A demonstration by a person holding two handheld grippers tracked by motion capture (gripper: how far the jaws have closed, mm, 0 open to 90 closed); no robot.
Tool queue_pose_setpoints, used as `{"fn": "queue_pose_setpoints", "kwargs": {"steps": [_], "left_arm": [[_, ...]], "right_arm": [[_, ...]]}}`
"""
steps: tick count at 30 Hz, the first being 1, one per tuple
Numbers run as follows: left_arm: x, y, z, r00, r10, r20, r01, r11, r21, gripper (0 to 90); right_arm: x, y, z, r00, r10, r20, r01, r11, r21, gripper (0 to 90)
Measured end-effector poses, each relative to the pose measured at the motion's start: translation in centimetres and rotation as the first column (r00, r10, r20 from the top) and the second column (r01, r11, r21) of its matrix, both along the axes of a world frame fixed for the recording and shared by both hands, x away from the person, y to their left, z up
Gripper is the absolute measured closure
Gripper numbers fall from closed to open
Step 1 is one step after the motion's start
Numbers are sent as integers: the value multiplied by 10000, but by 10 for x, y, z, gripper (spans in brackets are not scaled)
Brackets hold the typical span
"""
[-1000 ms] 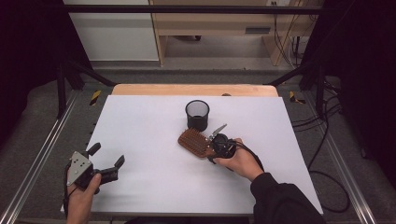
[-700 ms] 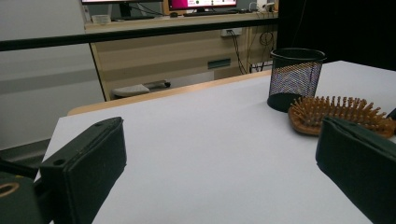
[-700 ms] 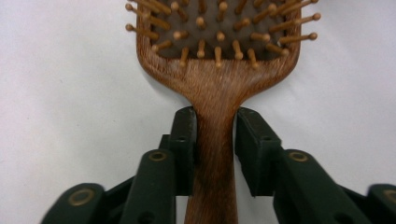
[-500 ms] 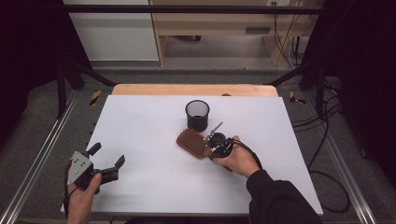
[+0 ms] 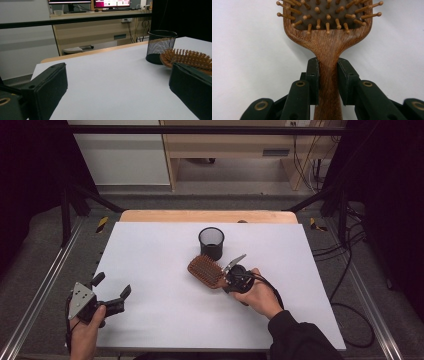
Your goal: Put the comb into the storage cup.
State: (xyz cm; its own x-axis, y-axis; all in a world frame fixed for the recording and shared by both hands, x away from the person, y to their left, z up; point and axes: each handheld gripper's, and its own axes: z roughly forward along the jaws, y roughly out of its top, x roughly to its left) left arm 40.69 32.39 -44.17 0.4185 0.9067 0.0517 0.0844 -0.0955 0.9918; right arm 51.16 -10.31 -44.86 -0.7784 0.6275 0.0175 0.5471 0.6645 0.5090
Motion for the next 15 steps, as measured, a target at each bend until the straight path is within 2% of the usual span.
{"fn": "queue_pose_setpoints", "kwargs": {"steps": [4, 6, 8, 10, 15], "left_arm": [[-2, 0, 3, 10000, 22, 36, -21, 9998, -188, 23], [-3, -3, 6, 9999, -137, 56, 138, 9995, -268, 25], [-6, -7, 9, 9996, -257, 120, 260, 9993, -280, 25], [-8, -12, 12, 9990, -429, 128, 435, 9977, -517, 25], [-1, -30, 24, 9968, -788, 108, 793, 9945, -687, 25]], "right_arm": [[-12, -2, 4, 9990, 104, 428, -131, 9978, 647, 729], [-17, -3, 4, 9977, 157, 657, -214, 9960, 862, 729], [-21, -3, 3, 9969, 81, 788, -174, 9928, 1188, 729], [-23, -3, 2, 9954, 35, 954, -176, 9889, 1475, 729], [-28, -3, 6, 9920, -35, 1263, -225, 9788, 2037, 729]]}}
